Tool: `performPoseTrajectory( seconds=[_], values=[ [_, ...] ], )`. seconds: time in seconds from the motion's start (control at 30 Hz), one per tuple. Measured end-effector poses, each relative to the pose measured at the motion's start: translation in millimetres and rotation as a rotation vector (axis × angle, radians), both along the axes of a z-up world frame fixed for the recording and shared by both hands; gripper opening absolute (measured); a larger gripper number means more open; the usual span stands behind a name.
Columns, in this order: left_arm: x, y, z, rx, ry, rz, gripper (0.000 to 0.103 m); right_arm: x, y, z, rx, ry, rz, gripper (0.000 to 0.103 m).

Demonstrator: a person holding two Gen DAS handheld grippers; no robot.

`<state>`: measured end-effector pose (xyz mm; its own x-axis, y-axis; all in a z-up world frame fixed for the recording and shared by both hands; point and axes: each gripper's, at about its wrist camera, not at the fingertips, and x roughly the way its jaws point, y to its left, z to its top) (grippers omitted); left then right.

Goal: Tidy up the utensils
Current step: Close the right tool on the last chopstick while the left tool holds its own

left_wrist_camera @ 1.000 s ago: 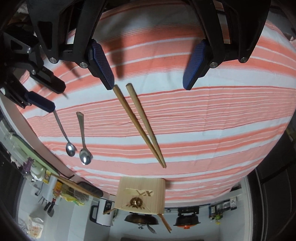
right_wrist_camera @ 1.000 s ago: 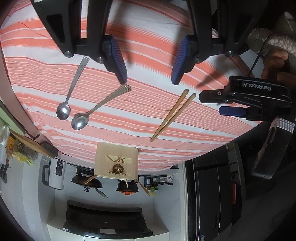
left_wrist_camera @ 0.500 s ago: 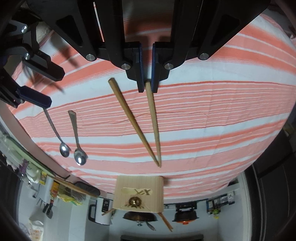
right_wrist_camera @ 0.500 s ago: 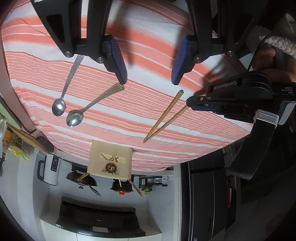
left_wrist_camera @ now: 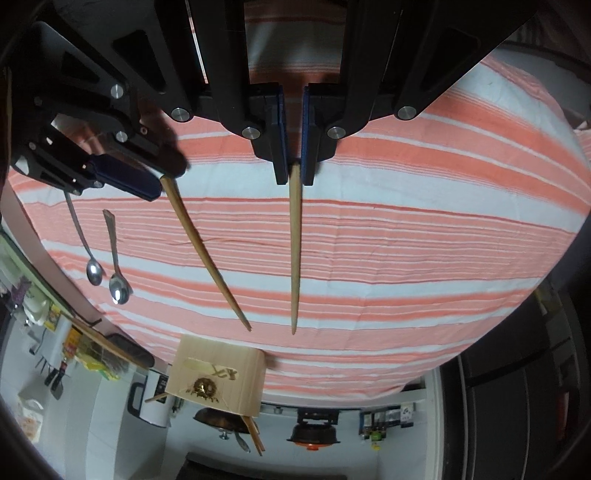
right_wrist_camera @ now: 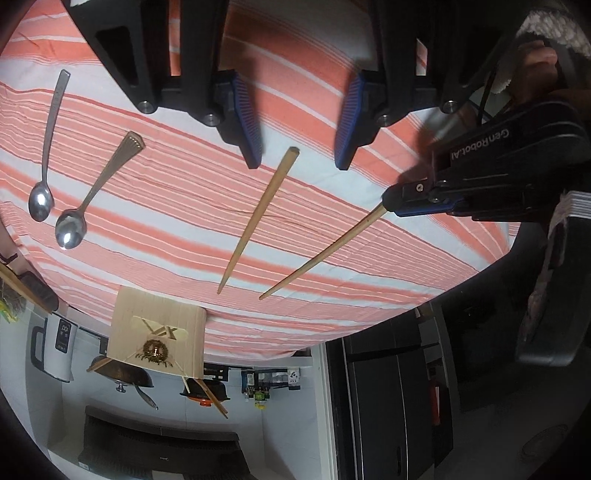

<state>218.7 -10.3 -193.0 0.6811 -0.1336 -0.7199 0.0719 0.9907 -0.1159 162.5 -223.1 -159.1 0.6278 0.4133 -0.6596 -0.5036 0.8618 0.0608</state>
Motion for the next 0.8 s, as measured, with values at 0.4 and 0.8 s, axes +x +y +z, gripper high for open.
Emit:
performPoseTrajectory(
  seconds=[0.4,0.8],
  values=[
    [-9,-5,0,0.015,-0.017,-0.063,0.065,-2,-38,5,-0.02,-0.017,-0.134,0.009],
    [6,-12,-3,0.069,-0.061,-0.093,0.004,10,-30,0,-0.026,-0.018,-0.133,0.015]
  ],
)
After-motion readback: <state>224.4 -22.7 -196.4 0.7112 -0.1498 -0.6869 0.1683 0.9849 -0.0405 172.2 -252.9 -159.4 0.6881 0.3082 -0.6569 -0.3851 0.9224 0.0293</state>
